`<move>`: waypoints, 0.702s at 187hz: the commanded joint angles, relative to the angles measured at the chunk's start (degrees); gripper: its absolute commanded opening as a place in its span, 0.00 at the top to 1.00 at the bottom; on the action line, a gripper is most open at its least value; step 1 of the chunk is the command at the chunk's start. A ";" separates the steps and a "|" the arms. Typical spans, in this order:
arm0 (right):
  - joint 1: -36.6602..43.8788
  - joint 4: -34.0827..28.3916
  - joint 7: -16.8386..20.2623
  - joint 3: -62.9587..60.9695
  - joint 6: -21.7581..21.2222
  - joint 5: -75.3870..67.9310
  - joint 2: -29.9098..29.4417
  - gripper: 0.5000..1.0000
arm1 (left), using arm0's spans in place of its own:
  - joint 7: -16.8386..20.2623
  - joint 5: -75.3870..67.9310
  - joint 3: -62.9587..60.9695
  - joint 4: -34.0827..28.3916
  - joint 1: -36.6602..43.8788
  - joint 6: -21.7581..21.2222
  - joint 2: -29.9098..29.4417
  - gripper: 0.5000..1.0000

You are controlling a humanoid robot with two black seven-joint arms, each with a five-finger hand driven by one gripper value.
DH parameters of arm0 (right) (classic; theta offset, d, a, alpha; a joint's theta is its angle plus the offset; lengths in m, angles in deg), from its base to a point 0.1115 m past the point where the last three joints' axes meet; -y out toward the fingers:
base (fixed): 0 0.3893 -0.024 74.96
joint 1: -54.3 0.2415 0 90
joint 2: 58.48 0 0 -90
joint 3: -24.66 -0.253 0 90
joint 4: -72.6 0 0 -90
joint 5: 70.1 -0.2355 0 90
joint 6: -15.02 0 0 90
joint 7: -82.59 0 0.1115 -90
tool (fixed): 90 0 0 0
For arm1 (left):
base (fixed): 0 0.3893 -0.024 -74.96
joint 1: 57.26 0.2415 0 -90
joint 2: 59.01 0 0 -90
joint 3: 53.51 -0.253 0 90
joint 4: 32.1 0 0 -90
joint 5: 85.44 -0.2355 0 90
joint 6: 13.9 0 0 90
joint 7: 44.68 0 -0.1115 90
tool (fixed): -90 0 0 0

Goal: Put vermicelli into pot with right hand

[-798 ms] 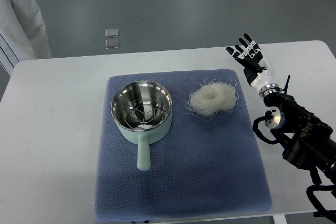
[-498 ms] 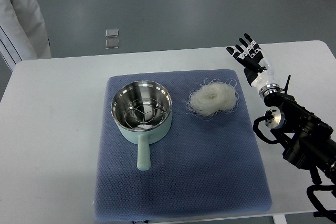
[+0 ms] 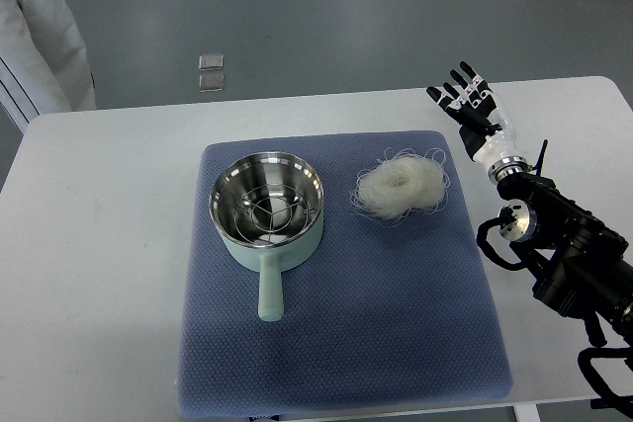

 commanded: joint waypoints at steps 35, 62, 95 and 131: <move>0.60 -0.02 0.03 0.00 1.05 0.00 0.01 0.14 | 0.00 -0.02 0.05 0.01 -0.02 0.01 0.00 0.00; 0.51 -0.02 0.03 0.00 1.05 0.00 0.01 0.14 | 0.00 -0.02 0.05 0.01 -0.02 0.01 0.00 0.00; 0.51 -0.02 0.03 0.00 1.05 0.00 0.01 0.14 | 0.00 -0.02 0.05 -0.08 -0.02 0.01 0.00 0.00; 0.51 -0.64 0.03 0.09 1.49 0.00 0.18 0.14 | 0.00 -0.02 0.05 0.01 -0.02 0.01 0.00 0.00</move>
